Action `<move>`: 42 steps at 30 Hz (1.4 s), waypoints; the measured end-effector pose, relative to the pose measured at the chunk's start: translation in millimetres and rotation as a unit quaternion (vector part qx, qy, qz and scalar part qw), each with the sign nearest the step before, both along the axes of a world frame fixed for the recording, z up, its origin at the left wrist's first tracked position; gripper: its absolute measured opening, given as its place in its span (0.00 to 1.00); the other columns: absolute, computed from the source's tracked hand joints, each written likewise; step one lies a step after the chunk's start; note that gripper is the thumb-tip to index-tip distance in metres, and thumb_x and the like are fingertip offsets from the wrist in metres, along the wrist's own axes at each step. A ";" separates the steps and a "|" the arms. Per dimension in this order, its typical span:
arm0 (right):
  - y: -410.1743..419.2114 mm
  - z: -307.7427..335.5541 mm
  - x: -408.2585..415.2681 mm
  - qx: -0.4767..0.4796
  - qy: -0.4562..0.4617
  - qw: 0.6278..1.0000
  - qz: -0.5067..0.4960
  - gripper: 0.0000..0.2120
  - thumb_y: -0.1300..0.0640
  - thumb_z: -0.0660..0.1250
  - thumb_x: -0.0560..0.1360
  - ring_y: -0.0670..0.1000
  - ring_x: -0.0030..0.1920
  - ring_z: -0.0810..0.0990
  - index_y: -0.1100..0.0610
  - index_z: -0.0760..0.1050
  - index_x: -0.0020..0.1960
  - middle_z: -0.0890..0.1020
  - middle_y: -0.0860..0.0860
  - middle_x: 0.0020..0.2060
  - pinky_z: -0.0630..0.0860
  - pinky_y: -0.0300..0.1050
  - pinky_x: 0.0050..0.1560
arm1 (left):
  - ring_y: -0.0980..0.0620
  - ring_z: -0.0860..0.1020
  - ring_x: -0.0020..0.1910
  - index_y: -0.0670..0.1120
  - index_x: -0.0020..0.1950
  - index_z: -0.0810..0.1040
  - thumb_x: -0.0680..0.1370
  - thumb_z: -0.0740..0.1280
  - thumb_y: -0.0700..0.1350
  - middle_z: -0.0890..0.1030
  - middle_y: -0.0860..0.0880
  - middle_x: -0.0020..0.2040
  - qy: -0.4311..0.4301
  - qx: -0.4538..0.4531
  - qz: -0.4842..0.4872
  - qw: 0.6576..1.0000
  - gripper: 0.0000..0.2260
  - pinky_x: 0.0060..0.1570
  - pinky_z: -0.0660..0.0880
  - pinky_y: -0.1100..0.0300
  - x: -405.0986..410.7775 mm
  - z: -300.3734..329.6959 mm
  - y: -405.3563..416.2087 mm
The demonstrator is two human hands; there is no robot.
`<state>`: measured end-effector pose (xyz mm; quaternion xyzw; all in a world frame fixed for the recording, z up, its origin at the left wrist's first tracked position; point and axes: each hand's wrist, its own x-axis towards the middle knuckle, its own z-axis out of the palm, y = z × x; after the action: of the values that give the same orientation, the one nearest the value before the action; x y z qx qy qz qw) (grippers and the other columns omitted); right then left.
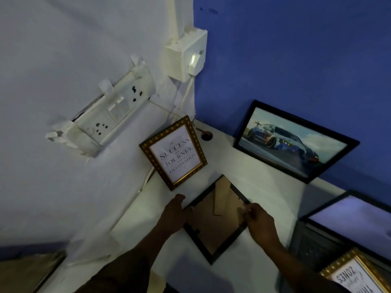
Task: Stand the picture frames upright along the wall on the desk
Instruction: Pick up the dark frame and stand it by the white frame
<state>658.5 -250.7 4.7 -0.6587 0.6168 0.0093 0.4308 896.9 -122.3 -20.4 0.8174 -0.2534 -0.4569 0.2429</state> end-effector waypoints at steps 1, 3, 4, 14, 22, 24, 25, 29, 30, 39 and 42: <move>10.8 -4.3 -5.6 0.011 0.009 1.000 0.000 0.19 0.46 0.65 0.81 0.55 0.55 0.83 0.55 0.77 0.67 0.84 0.55 0.59 0.76 0.44 0.54 | 0.45 0.71 0.73 0.45 0.78 0.66 0.80 0.69 0.49 0.71 0.44 0.75 -0.004 0.007 -0.009 1.000 0.28 0.69 0.70 0.56 -1.9 0.7 -1.3; 33.6 -13.4 -14.1 0.048 0.014 0.999 0.000 0.21 0.49 0.66 0.81 0.54 0.52 0.84 0.56 0.74 0.71 0.84 0.55 0.57 0.78 0.43 0.52 | 0.45 0.76 0.67 0.45 0.76 0.67 0.79 0.69 0.48 0.75 0.44 0.71 0.001 0.023 -0.021 1.000 0.27 0.62 0.73 0.58 -5.1 1.1 -2.0; 44.5 -17.8 -16.1 0.070 0.010 0.998 0.002 0.22 0.52 0.66 0.81 0.51 0.44 0.84 0.56 0.71 0.73 0.84 0.54 0.53 0.79 0.40 0.45 | 0.45 0.78 0.63 0.45 0.74 0.69 0.78 0.69 0.48 0.77 0.44 0.67 0.000 0.031 -0.027 0.999 0.26 0.60 0.76 0.56 -6.4 -1.1 -1.3; 81.5 -29.9 2.8 0.203 -0.109 0.920 -0.317 0.31 0.51 0.70 0.79 0.58 0.56 0.80 0.52 0.60 0.77 0.77 0.58 0.63 0.80 0.54 0.57 | 0.44 0.82 0.54 0.43 0.66 0.71 0.79 0.68 0.47 0.82 0.43 0.56 -0.078 0.066 -0.035 0.994 0.18 0.49 0.78 0.55 -15.5 5.0 -6.7; 45.4 -24.5 -0.9 0.233 -0.155 0.918 -0.281 0.04 0.58 0.67 0.79 0.57 0.47 0.83 0.57 0.79 0.52 0.84 0.58 0.47 0.83 0.55 0.49 | 0.45 0.82 0.44 0.44 0.49 0.80 0.81 0.66 0.51 0.82 0.45 0.45 0.045 0.089 0.040 0.994 0.11 0.46 0.79 0.52 -9.1 -3.3 12.6; 39.0 -27.5 -4.7 0.199 -0.161 0.936 -0.242 0.06 0.58 0.66 0.80 0.58 0.48 0.85 0.56 0.79 0.55 0.85 0.59 0.49 0.85 0.58 0.49 | 0.40 0.84 0.49 0.40 0.49 0.82 0.81 0.66 0.50 0.84 0.40 0.48 0.076 0.059 0.050 0.994 0.13 0.52 0.82 0.45 -12.6 -4.8 13.8; 36.2 -27.2 -6.3 0.167 -0.154 0.951 -0.210 0.07 0.57 0.65 0.81 0.58 0.47 0.85 0.52 0.79 0.57 0.85 0.58 0.48 0.85 0.58 0.49 | 0.39 0.84 0.50 0.38 0.49 0.83 0.81 0.67 0.50 0.85 0.38 0.49 0.092 0.046 0.060 0.993 0.14 0.53 0.81 0.44 -14.4 -2.7 13.4; 20.4 -13.7 -14.8 0.088 -0.172 0.974 -0.116 0.20 0.60 0.56 0.84 0.54 0.43 0.86 0.35 0.68 0.65 0.85 0.54 0.44 0.81 0.41 0.37 | 0.37 0.85 0.47 0.33 0.46 0.84 0.80 0.71 0.49 0.86 0.35 0.48 0.166 0.001 0.106 0.980 0.17 0.52 0.82 0.47 -16.3 10.1 7.2; 15.6 -11.2 -17.4 0.091 -0.182 0.973 -0.111 0.22 0.62 0.55 0.84 0.55 0.43 0.86 0.36 0.69 0.66 0.85 0.55 0.45 0.81 0.41 0.38 | 0.39 0.84 0.44 0.33 0.44 0.83 0.79 0.71 0.48 0.85 0.35 0.46 0.184 -0.003 0.113 0.976 0.17 0.50 0.81 0.50 -15.6 14.3 5.5; 6.8 3.5 -33.5 -0.001 -0.171 0.984 0.038 0.28 0.75 0.56 0.79 0.46 0.50 0.84 0.48 0.77 0.65 0.85 0.54 0.54 0.78 0.29 0.44 | 0.37 0.83 0.48 0.33 0.59 0.80 0.78 0.72 0.44 0.83 0.33 0.53 0.253 0.032 0.203 0.945 0.16 0.35 0.82 0.53 -14.8 57.7 -5.5; 7.2 3.8 -40.8 -0.119 -0.116 0.974 0.155 0.27 0.74 0.66 0.75 0.46 0.55 0.82 0.52 0.78 0.68 0.83 0.47 0.59 0.72 0.21 0.53 | 0.42 0.83 0.42 0.34 0.60 0.79 0.79 0.72 0.42 0.83 0.36 0.50 0.292 0.037 0.227 0.928 0.15 0.33 0.82 0.54 -15.0 74.6 1.5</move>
<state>617.7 -243.5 8.4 -0.7893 0.4496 -0.0741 0.4116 881.9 -120.8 54.2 0.6920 0.0381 -0.6170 0.3728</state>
